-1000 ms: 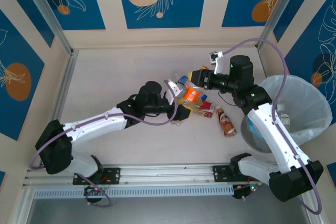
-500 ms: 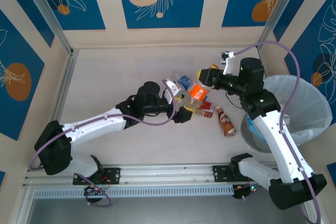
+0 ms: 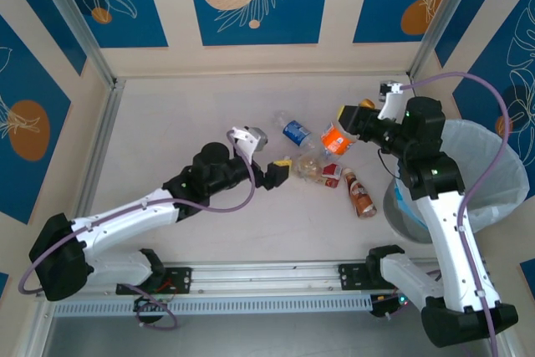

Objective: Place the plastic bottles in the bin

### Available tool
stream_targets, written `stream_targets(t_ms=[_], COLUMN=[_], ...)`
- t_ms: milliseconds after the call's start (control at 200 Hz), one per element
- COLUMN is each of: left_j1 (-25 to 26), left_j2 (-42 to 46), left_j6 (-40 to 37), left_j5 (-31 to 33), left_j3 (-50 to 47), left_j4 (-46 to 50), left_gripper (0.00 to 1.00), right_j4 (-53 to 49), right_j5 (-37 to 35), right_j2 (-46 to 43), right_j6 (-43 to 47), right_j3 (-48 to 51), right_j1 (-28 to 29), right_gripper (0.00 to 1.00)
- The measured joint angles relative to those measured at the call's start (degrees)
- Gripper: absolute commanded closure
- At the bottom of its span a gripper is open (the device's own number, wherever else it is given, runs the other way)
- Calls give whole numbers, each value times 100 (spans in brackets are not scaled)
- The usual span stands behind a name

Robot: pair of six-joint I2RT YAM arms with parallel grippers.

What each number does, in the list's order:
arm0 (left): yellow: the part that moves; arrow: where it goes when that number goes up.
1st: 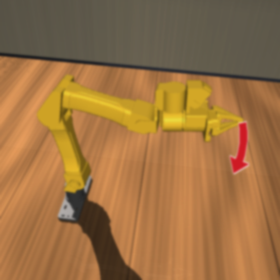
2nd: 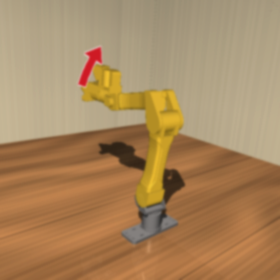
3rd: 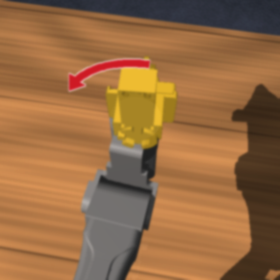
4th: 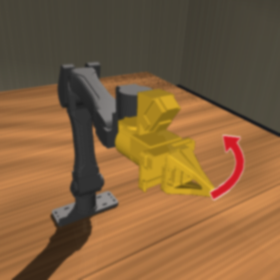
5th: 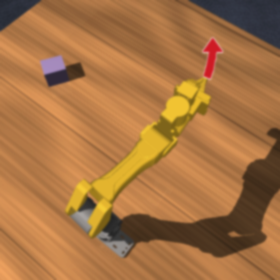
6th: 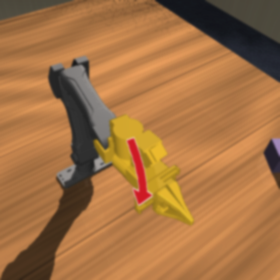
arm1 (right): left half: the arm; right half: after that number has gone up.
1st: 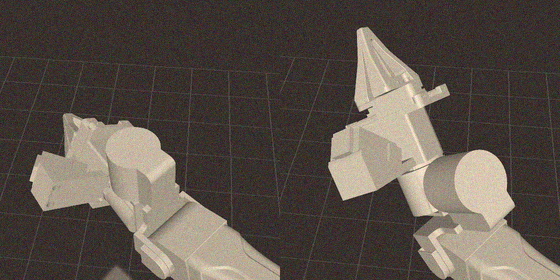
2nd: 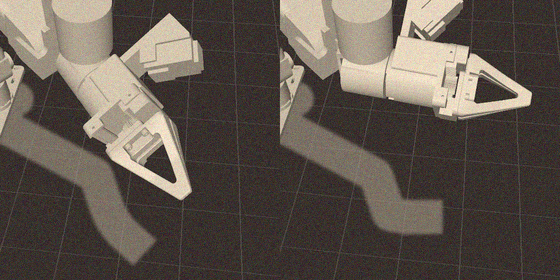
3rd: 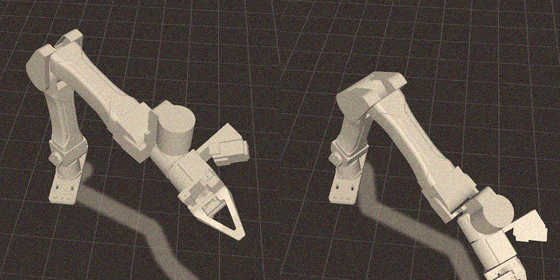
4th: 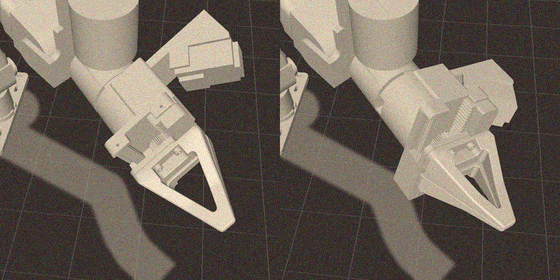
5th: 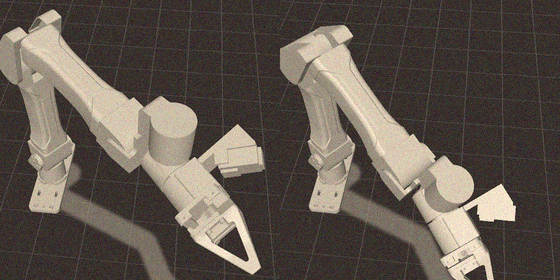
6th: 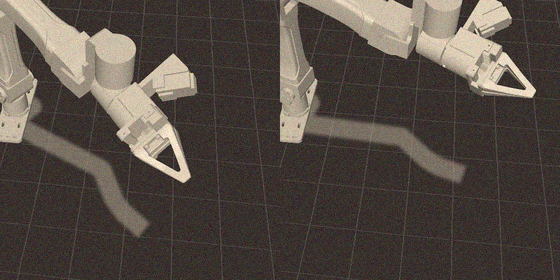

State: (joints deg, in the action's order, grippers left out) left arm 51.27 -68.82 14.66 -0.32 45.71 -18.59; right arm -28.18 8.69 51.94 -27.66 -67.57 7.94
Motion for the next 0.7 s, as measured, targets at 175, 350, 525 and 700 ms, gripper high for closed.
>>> stream_targets(t_ms=[175, 350, 525, 700], left_j1=[-107, -157, -179, -219], left_j2=[22, -162, -444, -640], left_j6=[400, 848, 1088, 1213], left_j5=[1189, 2186, 2498, 2549], left_j3=[-229, -216, -216, -216], left_j4=[48, 415, 544, 579], left_gripper=[0, 0, 0, 0], right_j4=[-177, -463, -767, -997], right_j5=[-291, -848, -1779, -2741], right_j2=[-339, -605, -918, -1263], right_j6=[146, 315, 597, 938], right_j3=[-238, -643, -1154, -1458], right_j1=[-146, -192, -203, -203], right_gripper=[100, 100, 100, 100])
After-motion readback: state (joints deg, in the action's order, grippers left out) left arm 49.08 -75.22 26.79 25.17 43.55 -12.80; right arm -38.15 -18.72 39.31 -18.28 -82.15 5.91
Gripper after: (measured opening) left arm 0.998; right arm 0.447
